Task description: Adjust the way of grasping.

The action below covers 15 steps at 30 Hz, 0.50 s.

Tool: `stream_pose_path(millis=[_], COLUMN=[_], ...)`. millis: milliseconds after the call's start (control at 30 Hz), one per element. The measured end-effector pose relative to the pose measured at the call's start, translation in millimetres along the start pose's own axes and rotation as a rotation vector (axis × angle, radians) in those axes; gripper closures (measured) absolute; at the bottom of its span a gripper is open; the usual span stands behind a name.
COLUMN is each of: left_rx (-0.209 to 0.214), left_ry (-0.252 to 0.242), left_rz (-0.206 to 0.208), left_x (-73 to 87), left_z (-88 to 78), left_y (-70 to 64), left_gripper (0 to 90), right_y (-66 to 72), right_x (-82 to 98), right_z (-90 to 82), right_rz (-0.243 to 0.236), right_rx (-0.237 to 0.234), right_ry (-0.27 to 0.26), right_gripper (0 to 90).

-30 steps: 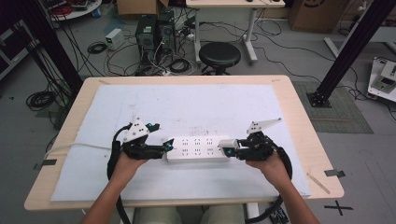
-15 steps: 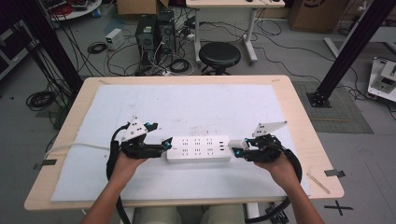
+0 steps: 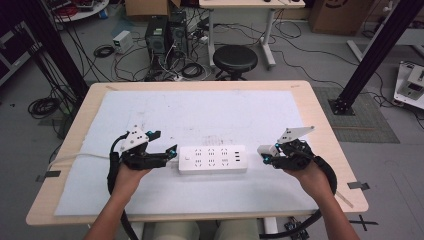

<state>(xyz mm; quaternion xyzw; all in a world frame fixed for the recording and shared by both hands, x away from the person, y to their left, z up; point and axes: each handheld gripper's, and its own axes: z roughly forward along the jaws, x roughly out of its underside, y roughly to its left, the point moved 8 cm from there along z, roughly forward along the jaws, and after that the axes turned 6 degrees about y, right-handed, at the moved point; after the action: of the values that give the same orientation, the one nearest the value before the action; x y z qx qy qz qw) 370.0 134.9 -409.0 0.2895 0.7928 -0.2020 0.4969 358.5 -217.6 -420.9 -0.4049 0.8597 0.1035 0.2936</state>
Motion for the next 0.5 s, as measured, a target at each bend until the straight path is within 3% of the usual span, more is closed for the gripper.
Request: stream_pose_path(millis=[100, 500], left_rx=[0.000, -0.010], left_ry=[-0.002, -0.003], left_rz=[-0.002, -0.017], left_x=[0.3, 4.0], left_z=[-0.3, -2.7], left_y=[0.4, 4.5], left_gripper=[21.8, 21.8], right_y=[-4.7, -14.6], right_x=[2.0, -2.4], right_z=[-1.8, -9.6], right_rz=[-0.006, -0.006], right_rx=[0.027, 0.026], right_ry=[0.020, 0.039], right_gripper=[63.0, 62.9])
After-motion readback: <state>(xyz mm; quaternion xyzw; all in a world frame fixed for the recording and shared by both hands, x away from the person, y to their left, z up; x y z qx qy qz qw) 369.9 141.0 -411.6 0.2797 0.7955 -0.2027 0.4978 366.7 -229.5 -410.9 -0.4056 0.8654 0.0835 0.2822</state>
